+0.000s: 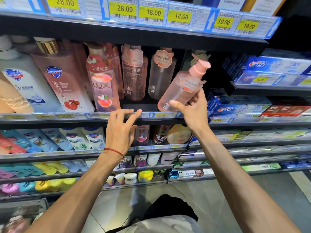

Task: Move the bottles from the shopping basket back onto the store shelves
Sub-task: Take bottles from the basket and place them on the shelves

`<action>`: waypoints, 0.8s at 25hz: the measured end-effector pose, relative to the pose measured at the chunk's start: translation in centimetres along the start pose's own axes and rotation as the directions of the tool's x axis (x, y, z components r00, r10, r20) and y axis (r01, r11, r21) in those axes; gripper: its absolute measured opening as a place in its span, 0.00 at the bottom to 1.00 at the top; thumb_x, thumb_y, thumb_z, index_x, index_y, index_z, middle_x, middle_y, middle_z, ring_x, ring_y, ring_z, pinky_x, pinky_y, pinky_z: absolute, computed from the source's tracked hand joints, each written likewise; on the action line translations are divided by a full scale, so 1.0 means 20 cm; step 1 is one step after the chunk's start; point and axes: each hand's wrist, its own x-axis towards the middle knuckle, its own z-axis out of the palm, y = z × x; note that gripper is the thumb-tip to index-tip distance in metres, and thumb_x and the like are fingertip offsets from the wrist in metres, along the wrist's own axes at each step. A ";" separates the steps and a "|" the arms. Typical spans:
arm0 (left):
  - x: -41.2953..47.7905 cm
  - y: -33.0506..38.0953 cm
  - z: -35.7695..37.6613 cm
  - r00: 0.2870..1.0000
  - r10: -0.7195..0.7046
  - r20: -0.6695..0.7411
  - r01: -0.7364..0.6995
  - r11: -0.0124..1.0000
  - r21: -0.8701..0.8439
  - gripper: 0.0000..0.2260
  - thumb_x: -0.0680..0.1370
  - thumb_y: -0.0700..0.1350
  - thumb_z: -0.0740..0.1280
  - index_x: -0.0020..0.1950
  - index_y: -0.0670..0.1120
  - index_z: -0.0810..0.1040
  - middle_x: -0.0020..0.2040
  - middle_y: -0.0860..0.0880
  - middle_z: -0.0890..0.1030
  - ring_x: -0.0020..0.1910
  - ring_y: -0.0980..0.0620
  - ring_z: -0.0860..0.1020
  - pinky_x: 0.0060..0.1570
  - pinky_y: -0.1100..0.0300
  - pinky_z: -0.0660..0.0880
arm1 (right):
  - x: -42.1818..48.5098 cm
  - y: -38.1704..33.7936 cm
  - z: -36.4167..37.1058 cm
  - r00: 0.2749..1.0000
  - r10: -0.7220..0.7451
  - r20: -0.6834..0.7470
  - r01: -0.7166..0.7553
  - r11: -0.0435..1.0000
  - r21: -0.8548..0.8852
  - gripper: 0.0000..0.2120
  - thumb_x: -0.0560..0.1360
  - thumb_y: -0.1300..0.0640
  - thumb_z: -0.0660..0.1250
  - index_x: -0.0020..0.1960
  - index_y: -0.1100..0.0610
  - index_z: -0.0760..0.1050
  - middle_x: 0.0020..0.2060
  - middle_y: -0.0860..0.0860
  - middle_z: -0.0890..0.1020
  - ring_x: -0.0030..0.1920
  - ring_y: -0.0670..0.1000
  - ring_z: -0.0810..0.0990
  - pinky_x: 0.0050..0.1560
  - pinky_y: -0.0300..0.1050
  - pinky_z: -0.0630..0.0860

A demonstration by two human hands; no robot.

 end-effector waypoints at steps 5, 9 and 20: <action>0.00 0.00 0.00 1.000 0.000 0.010 0.000 1.000 0.005 0.28 0.71 0.34 0.75 0.71 0.46 0.78 0.61 0.42 0.77 0.58 0.42 0.70 0.57 0.50 0.71 | 0.08 0.00 0.04 0.984 -0.012 0.177 0.031 0.994 -0.105 0.28 0.69 0.62 0.82 0.61 0.56 0.69 0.60 0.51 0.82 0.61 0.47 0.83 0.62 0.45 0.80; 0.00 -0.01 0.00 1.000 0.009 0.021 -0.009 1.000 0.018 0.28 0.72 0.35 0.75 0.72 0.47 0.77 0.61 0.42 0.77 0.57 0.41 0.71 0.57 0.49 0.72 | 0.09 0.03 0.06 0.976 -0.010 0.220 0.037 0.992 -0.119 0.24 0.73 0.60 0.79 0.61 0.53 0.68 0.63 0.51 0.80 0.65 0.47 0.80 0.69 0.47 0.77; -0.01 0.01 -0.01 0.999 -0.008 0.050 0.005 0.998 0.059 0.28 0.73 0.35 0.73 0.72 0.46 0.76 0.62 0.41 0.77 0.58 0.41 0.70 0.58 0.48 0.73 | 0.15 0.07 0.04 0.939 0.070 0.336 -0.015 0.986 -0.165 0.30 0.78 0.59 0.75 0.72 0.55 0.63 0.67 0.47 0.77 0.70 0.46 0.77 0.74 0.50 0.73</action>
